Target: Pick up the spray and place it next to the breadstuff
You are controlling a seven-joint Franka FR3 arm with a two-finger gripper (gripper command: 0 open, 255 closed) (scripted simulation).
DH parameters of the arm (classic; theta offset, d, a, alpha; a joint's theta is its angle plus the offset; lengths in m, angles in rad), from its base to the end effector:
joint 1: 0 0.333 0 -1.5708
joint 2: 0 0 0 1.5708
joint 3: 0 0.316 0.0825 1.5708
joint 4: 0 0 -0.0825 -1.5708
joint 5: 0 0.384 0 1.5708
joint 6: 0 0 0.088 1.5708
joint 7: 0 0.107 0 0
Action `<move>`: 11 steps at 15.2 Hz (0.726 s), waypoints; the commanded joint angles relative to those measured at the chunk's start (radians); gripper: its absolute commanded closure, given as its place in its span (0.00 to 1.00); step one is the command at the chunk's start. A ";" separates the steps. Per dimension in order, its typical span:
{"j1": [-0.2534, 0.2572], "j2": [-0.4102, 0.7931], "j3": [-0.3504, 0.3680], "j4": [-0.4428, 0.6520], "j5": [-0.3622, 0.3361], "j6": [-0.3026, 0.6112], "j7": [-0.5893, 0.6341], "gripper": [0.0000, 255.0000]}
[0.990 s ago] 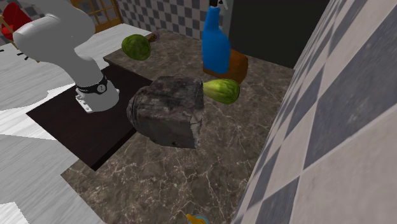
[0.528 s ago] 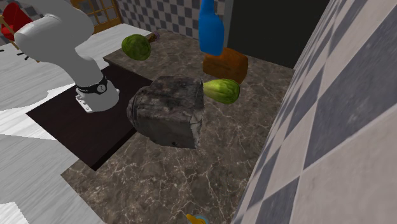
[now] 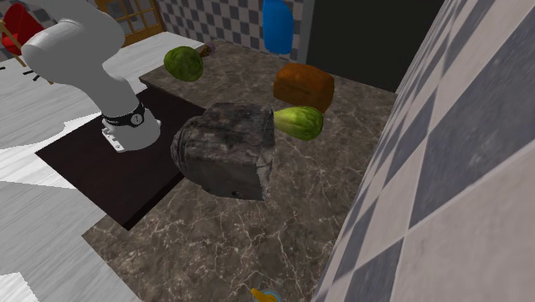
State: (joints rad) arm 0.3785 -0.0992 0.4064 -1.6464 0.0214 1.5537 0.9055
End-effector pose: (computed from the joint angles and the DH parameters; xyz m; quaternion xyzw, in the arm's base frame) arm 0.3613 0.3797 0.6362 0.9981 -0.0610 0.0061 0.0065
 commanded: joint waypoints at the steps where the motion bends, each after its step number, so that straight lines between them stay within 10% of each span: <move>1: 0.023 0.029 0.032 0.047 -0.009 -0.020 0.058 1.00; 11: 0.104 0.107 0.122 0.120 -0.042 -0.026 0.228 1.00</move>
State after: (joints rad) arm 0.4827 0.0128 0.5292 -1.5100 -0.0229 1.5154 1.1339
